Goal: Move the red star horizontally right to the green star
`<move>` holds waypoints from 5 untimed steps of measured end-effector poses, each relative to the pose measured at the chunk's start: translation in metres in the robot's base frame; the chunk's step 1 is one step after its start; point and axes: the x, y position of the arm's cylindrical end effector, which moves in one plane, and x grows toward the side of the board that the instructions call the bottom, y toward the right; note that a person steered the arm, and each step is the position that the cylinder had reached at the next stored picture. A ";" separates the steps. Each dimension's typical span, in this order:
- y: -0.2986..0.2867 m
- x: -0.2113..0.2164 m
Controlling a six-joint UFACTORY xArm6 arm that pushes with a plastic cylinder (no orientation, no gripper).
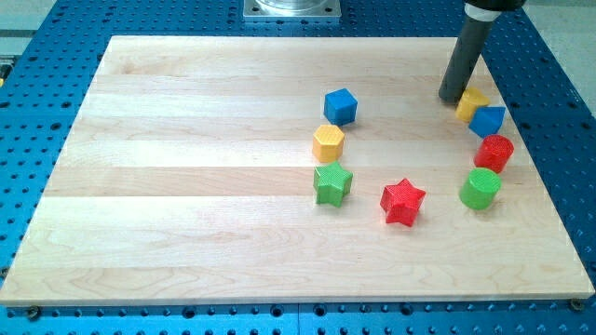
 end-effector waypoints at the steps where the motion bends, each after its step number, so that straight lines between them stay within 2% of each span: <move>1: -0.012 -0.009; 2: -0.064 -0.030; 4: -0.241 -0.028; 5: -0.297 -0.010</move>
